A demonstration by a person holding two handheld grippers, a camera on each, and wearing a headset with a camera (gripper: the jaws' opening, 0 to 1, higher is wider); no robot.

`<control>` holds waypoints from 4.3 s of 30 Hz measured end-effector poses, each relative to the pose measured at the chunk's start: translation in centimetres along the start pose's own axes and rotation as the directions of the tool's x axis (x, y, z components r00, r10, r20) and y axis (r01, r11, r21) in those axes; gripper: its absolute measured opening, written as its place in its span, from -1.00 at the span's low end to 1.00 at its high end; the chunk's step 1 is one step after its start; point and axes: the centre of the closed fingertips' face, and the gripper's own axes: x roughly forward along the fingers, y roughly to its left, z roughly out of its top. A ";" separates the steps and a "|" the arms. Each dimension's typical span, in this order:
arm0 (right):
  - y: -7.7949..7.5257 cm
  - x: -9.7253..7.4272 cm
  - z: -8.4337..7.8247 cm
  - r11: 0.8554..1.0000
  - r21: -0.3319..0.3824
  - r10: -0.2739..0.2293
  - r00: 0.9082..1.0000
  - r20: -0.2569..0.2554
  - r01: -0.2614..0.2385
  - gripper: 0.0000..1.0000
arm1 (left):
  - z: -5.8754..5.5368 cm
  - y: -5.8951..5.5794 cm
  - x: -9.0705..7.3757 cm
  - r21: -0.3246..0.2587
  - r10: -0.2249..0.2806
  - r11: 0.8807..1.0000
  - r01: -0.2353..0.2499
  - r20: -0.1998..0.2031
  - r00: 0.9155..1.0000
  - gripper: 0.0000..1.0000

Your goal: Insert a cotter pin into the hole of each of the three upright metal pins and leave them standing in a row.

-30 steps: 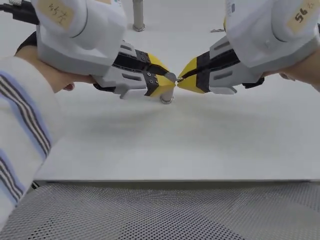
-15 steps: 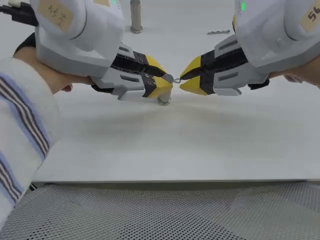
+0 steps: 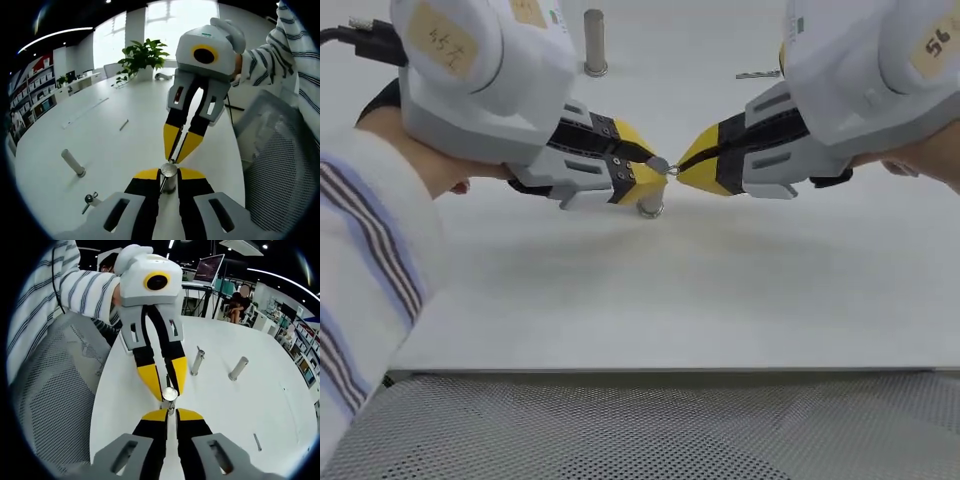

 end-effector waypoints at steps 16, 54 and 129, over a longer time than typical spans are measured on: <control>0.8 1.3 -0.4 0.981 0.192 -0.052 0.990 0.128 0.026 -0.43 | 0.8 -1.8 -2.9 -0.170 0.008 0.985 0.022 0.171 0.985 0.03; 0.8 4.9 0.5 0.944 0.327 -0.083 0.926 0.368 -0.046 -0.70 | -0.7 -3.0 -5.5 -0.285 0.188 0.947 -0.149 0.115 0.975 0.97; -6.7 3.2 -2.6 0.934 0.295 -0.288 0.915 0.282 0.202 -0.62 | -3.0 -3.1 -5.9 -0.275 0.189 0.945 -0.178 0.017 0.982 0.96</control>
